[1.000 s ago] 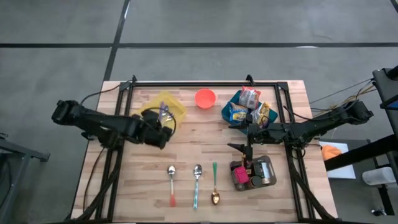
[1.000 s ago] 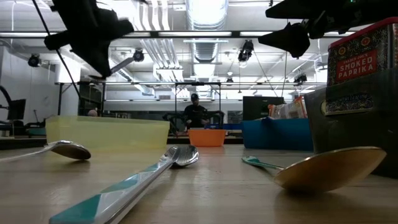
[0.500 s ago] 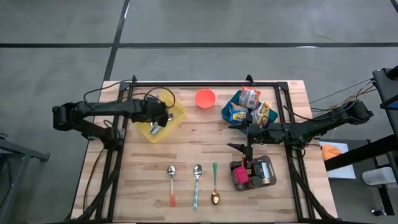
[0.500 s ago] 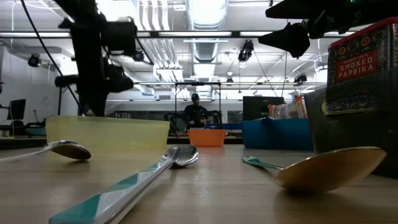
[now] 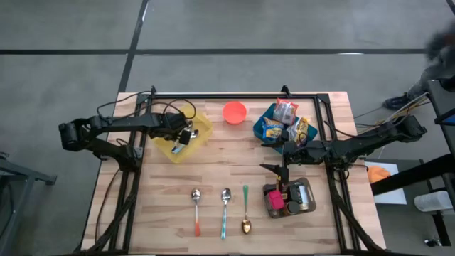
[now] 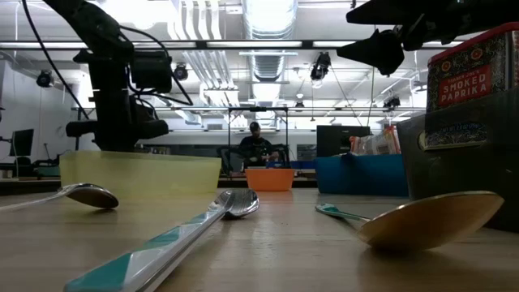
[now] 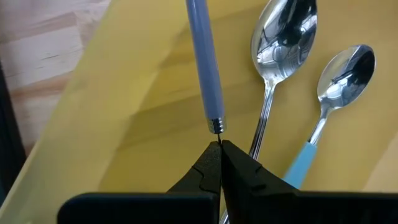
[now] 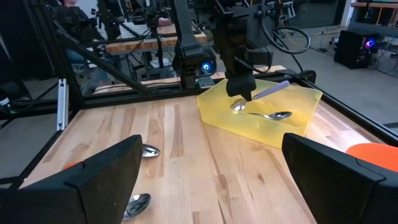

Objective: Pick & Place Food Item
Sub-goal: Put the purple spoon into the yellow bin, then put the orange spoon into the yellow bin

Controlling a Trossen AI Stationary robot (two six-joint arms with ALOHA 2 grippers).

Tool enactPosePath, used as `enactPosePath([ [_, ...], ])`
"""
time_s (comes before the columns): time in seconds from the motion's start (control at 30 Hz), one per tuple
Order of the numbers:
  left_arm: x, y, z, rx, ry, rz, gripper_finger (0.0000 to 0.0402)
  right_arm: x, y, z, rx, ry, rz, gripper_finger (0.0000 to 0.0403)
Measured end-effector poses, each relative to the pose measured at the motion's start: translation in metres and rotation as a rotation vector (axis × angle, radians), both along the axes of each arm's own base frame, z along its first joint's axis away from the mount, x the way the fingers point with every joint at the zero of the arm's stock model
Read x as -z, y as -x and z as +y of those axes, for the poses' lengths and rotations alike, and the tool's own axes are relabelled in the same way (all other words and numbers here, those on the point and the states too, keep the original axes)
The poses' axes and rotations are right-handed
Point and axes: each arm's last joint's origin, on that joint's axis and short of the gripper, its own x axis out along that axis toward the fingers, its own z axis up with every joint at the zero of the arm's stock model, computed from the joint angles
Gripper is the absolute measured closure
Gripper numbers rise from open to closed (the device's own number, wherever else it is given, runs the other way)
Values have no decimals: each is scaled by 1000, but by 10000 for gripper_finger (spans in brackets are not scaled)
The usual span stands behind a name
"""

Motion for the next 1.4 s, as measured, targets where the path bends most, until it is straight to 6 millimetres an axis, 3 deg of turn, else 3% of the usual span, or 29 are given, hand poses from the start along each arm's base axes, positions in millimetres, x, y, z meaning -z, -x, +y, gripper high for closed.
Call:
enactPosePath([
  [0.3,0,0,0,3,-1,-1,381,0,0,0,0,0,0,22],
  [0.63,-1,-3,1,7,5,-32,254,0,0,0,0,0,0,22],
  [0.8,-1,-3,1,8,10,-37,216,0,0,0,0,0,0,22],
  [1.17,-9,-2,-6,-18,41,-95,209,0,0,0,0,0,0,22],
  [1.4,-37,-8,-25,-19,69,-86,209,0,0,0,0,0,0,22],
])
